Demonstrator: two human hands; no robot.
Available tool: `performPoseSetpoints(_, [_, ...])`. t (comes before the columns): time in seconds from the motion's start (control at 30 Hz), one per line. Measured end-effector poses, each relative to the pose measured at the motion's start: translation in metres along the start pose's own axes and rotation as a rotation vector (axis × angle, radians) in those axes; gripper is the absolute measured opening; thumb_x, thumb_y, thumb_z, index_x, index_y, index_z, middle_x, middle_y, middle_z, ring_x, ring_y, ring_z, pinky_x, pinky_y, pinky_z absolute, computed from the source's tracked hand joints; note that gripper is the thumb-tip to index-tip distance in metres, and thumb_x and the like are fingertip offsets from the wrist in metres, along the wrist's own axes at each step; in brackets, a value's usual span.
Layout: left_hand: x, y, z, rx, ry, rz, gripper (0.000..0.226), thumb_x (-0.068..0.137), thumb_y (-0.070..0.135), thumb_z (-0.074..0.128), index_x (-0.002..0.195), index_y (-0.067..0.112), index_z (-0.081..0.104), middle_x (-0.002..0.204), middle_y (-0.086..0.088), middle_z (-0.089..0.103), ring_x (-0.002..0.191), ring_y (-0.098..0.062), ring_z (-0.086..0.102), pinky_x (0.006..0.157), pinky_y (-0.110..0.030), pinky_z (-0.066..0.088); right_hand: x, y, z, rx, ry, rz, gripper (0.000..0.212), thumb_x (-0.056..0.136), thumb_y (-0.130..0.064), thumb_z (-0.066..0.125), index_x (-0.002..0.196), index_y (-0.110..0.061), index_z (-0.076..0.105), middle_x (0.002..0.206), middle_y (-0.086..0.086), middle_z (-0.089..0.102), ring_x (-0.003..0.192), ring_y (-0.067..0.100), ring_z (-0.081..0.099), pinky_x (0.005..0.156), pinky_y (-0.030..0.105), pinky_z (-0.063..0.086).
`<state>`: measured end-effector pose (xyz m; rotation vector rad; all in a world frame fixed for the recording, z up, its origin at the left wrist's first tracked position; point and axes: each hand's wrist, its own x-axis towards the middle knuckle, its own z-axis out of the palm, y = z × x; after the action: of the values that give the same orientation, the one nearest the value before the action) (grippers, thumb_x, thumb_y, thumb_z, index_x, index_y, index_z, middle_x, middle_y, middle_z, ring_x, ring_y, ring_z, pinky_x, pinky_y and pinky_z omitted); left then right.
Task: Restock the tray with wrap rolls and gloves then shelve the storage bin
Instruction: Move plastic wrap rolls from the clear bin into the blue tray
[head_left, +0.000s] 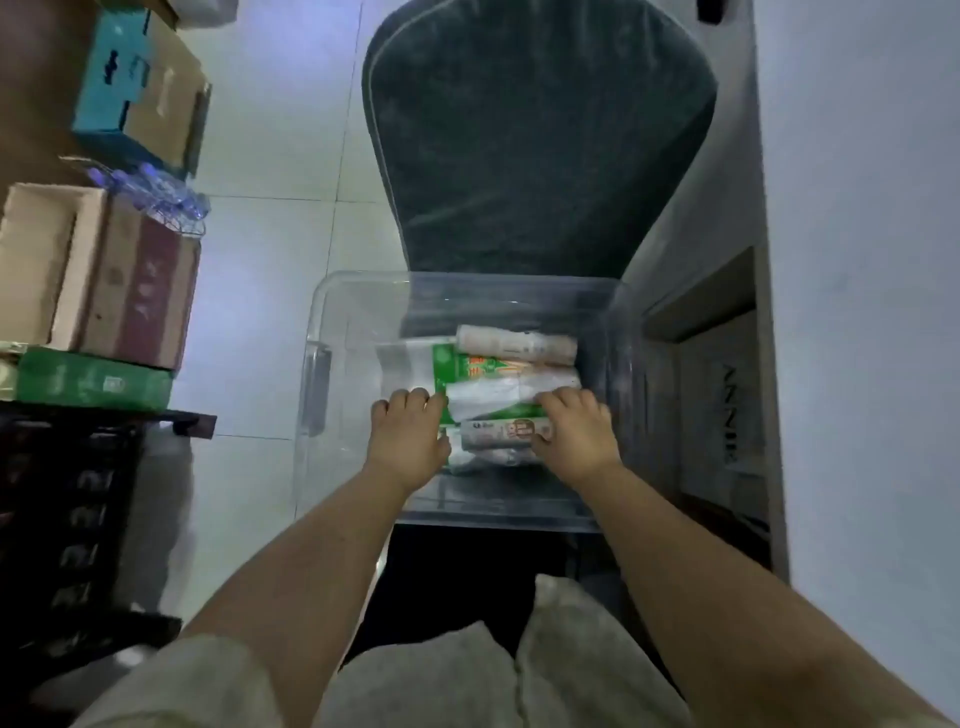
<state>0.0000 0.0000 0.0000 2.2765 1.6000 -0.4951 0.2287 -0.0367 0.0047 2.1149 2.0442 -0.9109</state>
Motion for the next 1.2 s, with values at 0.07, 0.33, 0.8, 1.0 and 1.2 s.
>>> performPoseSetpoints(0.07, [0.025, 0.005, 0.011, 0.011, -0.032, 0.053, 0.05, 0.081, 0.038, 0.057, 0.126, 0.019, 0.05, 0.121, -0.007, 0.054, 0.109, -0.03, 0.047, 0.086, -0.042, 0.036, 0.018, 0.009, 0.017, 0.031, -0.058, 0.025, 0.052, 0.081, -0.029, 0.067, 0.128, -0.02, 0.049, 0.128, 0.006, 0.05, 0.119, 0.029, 0.038, 0.095, 0.041, 0.036])
performPoseSetpoints(0.33, [0.145, 0.035, 0.046, -0.008, 0.093, 0.232, 0.061, 0.076, 0.021, 0.063, 0.134, 0.013, 0.048, 0.131, -0.016, 0.051, 0.118, -0.036, 0.045, 0.096, -0.049, 0.035, 0.077, 0.037, 0.1, -0.098, -0.197, -0.003, 0.06, 0.078, -0.029, 0.07, 0.132, -0.023, 0.044, 0.14, 0.008, 0.041, 0.127, 0.032, 0.035, 0.103, 0.044, 0.033])
performPoseSetpoints(0.8, [0.155, 0.047, 0.048, 0.103, 0.102, 0.237, 0.071, 0.068, 0.002, 0.065, 0.136, 0.014, 0.046, 0.119, -0.016, 0.054, 0.104, -0.037, 0.05, 0.091, -0.048, 0.04, 0.063, 0.027, 0.097, -0.113, -0.116, -0.063, 0.036, 0.081, -0.017, 0.056, 0.117, -0.017, 0.056, 0.119, 0.012, 0.051, 0.111, 0.035, 0.044, 0.095, 0.043, 0.032])
performPoseSetpoints(1.0, [0.093, 0.038, -0.025, 0.006, 0.186, 0.238, 0.059, 0.073, 0.015, 0.074, 0.129, 0.016, 0.054, 0.116, -0.013, 0.057, 0.103, -0.035, 0.052, 0.088, -0.044, 0.038, 0.02, -0.004, 0.029, -0.044, 0.044, -0.104, 0.051, 0.068, -0.007, 0.069, 0.118, -0.017, 0.06, 0.109, 0.012, 0.056, 0.102, 0.035, 0.051, 0.091, 0.045, 0.036])
performPoseSetpoints(1.2, [0.05, 0.019, -0.104, -0.073, 0.314, 0.27, 0.056, 0.078, 0.02, 0.071, 0.13, 0.024, 0.051, 0.119, -0.009, 0.052, 0.109, -0.031, 0.044, 0.094, -0.042, 0.029, -0.023, -0.036, -0.032, -0.061, 0.31, -0.131, 0.057, 0.06, -0.006, 0.077, 0.115, -0.013, 0.065, 0.103, 0.014, 0.061, 0.094, 0.037, 0.057, 0.087, 0.048, 0.044])
